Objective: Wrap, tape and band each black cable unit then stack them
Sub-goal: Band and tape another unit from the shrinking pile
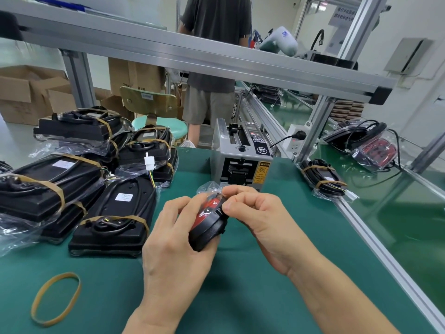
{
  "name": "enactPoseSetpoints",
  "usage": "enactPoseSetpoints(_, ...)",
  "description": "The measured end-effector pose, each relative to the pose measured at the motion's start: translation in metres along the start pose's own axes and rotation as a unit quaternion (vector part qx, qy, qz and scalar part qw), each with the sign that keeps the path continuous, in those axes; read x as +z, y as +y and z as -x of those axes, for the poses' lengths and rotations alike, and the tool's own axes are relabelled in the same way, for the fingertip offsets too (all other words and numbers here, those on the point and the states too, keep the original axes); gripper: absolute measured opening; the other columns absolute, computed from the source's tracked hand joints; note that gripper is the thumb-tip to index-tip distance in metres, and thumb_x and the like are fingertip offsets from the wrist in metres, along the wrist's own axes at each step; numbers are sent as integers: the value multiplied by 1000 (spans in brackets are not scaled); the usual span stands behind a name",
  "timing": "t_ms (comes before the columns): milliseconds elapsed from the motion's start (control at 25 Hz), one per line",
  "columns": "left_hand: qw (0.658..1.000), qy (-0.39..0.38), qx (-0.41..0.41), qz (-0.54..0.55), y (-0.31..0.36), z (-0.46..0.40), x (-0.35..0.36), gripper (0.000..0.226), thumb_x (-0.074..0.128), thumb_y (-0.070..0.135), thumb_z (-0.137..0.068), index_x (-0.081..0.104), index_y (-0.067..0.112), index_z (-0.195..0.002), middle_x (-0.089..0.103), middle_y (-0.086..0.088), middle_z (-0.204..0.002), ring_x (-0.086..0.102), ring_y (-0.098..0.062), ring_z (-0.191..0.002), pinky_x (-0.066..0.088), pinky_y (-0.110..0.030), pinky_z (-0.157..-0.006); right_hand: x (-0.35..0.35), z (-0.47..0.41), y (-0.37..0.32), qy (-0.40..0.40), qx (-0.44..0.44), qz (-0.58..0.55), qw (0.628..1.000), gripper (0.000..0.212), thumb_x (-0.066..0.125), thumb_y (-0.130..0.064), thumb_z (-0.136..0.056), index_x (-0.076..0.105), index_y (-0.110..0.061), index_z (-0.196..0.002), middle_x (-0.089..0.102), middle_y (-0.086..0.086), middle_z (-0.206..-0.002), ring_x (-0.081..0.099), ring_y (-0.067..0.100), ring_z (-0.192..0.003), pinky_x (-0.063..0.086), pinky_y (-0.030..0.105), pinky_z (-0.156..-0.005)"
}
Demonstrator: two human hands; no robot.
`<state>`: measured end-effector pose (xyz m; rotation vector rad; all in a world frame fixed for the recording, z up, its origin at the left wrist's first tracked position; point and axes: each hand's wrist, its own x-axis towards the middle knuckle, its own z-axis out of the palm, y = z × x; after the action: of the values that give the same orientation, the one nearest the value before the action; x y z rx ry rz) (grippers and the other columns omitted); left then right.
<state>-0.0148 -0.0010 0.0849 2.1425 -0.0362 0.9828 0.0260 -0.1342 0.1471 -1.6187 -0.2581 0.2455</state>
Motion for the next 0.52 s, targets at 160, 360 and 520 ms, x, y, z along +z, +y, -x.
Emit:
enactPoseSetpoints(160, 1000, -1, -2, 2, 1, 0, 0, 68, 87, 7, -56, 64, 18, -119, 60, 2, -107, 64, -21, -88, 45, -27, -75, 0, -1, -2, -5, -3, 8, 1000, 25, 65, -2, -84, 69, -15, -62, 61, -6, -107, 59, -5, -92, 44, 7, -79)
enactPoseSetpoints(360, 1000, 0, -3, -5, 2, 0, -1, 67, 87, 8, -57, 64, 18, -119, 60, 3, -107, 64, -22, -87, 48, -31, -73, 0, 0, -4, -3, -9, 9, 1000, 27, 66, -1, -82, 69, -16, -60, 60, -6, -105, 60, -5, -88, 44, 5, -77)
enactPoseSetpoints(520, 1000, 1, -1, -4, 4, 1, 0, 67, 87, 8, -57, 64, 20, -119, 59, 3, -106, 63, -20, -86, 49, -32, -72, -2, 1, -4, -7, 3, -22, 1000, 25, 65, -3, -82, 71, -16, -63, 60, -3, -109, 58, 0, -99, 43, 22, -94)
